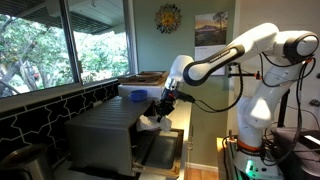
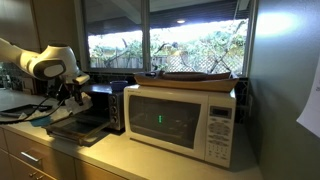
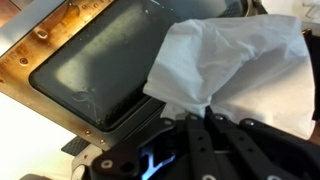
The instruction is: Place the napkin over the bowl on the left then put the napkin and bowl in the toaster oven.
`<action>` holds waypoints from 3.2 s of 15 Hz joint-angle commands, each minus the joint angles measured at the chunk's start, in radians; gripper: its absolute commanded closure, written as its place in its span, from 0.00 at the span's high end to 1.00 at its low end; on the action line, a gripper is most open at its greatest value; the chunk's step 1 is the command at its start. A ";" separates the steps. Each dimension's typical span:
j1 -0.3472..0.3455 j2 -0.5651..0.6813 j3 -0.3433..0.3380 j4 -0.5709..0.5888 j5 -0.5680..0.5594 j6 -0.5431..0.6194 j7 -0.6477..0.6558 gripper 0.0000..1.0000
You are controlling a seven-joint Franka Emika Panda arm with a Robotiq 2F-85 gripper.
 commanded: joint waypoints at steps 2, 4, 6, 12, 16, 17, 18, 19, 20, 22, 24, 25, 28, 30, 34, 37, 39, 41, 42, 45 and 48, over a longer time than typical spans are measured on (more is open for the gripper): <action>-0.034 0.010 0.038 -0.006 -0.086 0.006 0.091 0.01; -0.039 0.012 0.043 -0.004 -0.117 0.001 0.117 0.01; -0.044 0.018 0.045 0.000 -0.140 0.003 0.141 0.01; -0.046 0.047 0.054 0.026 -0.165 0.044 0.201 0.01; -0.066 0.061 0.064 0.033 -0.188 0.080 0.262 0.01; -0.074 0.066 0.071 0.035 -0.202 0.084 0.281 0.01; -0.080 0.075 0.078 0.040 -0.217 0.090 0.302 0.01; -0.085 0.083 0.085 0.044 -0.233 0.096 0.322 0.01; -0.093 0.090 0.094 0.049 -0.251 0.103 0.345 0.01; -0.100 0.105 0.102 0.057 -0.283 0.110 0.378 0.01; -0.104 0.116 0.106 0.059 -0.317 0.123 0.402 0.01; -0.111 0.121 0.112 0.058 -0.339 0.140 0.414 0.01; -0.116 0.140 0.115 0.065 -0.375 0.173 0.442 0.01; -0.113 0.158 0.113 0.072 -0.386 0.198 0.451 0.01; -0.103 0.196 0.108 0.078 -0.388 0.263 0.445 0.01; -0.099 0.204 0.106 0.073 -0.383 0.284 0.446 0.01; -0.098 0.209 0.106 0.073 -0.381 0.287 0.446 0.01; -0.096 0.213 0.106 0.073 -0.379 0.291 0.446 0.30; -0.100 0.211 0.110 0.073 -0.386 0.297 0.451 0.31; -0.096 0.202 0.107 0.063 -0.378 0.332 0.445 0.47; -0.081 0.199 0.098 0.047 -0.361 0.356 0.428 0.67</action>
